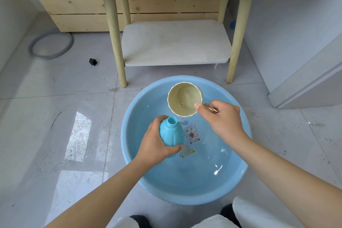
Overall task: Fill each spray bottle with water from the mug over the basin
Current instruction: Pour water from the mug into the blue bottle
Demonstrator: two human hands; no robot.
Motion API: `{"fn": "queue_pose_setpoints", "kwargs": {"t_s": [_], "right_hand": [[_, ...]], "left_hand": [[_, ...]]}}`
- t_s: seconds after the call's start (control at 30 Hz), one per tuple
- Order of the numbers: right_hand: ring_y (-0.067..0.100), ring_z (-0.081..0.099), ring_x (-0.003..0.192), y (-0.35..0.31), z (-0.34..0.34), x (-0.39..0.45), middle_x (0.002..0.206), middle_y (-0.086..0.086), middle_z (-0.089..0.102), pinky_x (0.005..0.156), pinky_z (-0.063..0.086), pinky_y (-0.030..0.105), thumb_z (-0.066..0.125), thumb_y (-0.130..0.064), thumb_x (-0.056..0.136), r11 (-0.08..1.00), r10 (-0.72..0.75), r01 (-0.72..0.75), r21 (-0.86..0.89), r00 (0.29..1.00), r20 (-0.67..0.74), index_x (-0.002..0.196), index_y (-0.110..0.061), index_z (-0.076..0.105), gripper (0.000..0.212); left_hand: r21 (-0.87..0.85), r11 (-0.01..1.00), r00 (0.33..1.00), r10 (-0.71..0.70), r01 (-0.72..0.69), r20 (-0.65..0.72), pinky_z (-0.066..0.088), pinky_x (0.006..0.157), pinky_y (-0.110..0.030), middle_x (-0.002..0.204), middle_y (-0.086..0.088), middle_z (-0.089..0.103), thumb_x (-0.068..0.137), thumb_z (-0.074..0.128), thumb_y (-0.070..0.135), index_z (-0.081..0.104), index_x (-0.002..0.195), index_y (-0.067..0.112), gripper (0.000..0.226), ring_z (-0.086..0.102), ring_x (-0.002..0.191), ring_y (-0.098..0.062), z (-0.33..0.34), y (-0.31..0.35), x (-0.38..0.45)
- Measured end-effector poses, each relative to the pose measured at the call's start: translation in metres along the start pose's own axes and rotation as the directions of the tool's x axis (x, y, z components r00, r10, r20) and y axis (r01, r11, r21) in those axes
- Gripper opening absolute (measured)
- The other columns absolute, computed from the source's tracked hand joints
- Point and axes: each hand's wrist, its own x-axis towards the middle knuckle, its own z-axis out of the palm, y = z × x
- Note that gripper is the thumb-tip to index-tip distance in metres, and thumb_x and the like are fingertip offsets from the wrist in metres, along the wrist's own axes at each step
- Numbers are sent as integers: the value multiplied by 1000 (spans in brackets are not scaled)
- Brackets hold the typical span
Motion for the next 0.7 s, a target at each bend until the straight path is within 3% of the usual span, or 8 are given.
{"fn": "queue_pose_setpoints", "kwargs": {"t_s": [0.07, 0.2, 0.33, 0.5, 0.7], "right_hand": [[14, 32, 57, -4, 0, -3, 40, -4, 27, 72, 29, 36, 68, -48, 77, 994, -106, 104, -43, 994, -40, 48, -17, 31, 56], [-2, 41, 71, -3, 3, -5, 46, -9, 32, 80, 28, 34, 70, -49, 75, 966, -215, 201, -160, 974, -74, 49, -20, 35, 53], [12, 38, 71, 0, 5, -3, 44, -11, 29, 77, 26, 32, 54, -61, 70, 929, -322, 290, -230, 939, -117, 49, -14, 43, 53], [18, 42, 57, 0, 5, -2, 46, -11, 30, 76, 26, 33, 57, -55, 72, 881, -427, 368, -298, 889, -165, 51, -17, 38, 47], [18, 40, 56, -2, 6, 0, 48, -13, 28, 75, 24, 31, 58, -53, 73, 860, -469, 392, -328, 860, -200, 52, -16, 38, 47]], "left_hand": [[9, 1000, 1000, 7, -7, 0, 38, 72, -5, 118, 15, 52, 54, 90, 34, 35, 115, 43, 83, 52, 99, -2, 1, 0, 0], [9, 1000, 1000, 15, -15, 1, 37, 72, -4, 117, 15, 52, 54, 90, 34, 35, 116, 43, 83, 52, 99, 1, 0, 1, 1], [6, 1000, 1000, 19, -19, -2, 38, 72, -5, 117, 14, 52, 54, 90, 33, 35, 115, 44, 83, 52, 98, 2, -1, 1, 2], [7, 1000, 1000, 22, -22, -5, 42, 77, -14, 117, 13, 53, 54, 90, 33, 35, 116, 43, 84, 52, 99, -2, -1, 1, 2], [12, 1000, 1000, 25, -25, -7, 41, 79, -16, 118, 13, 52, 54, 90, 34, 35, 117, 42, 84, 52, 100, -3, 0, 0, 3]]}}
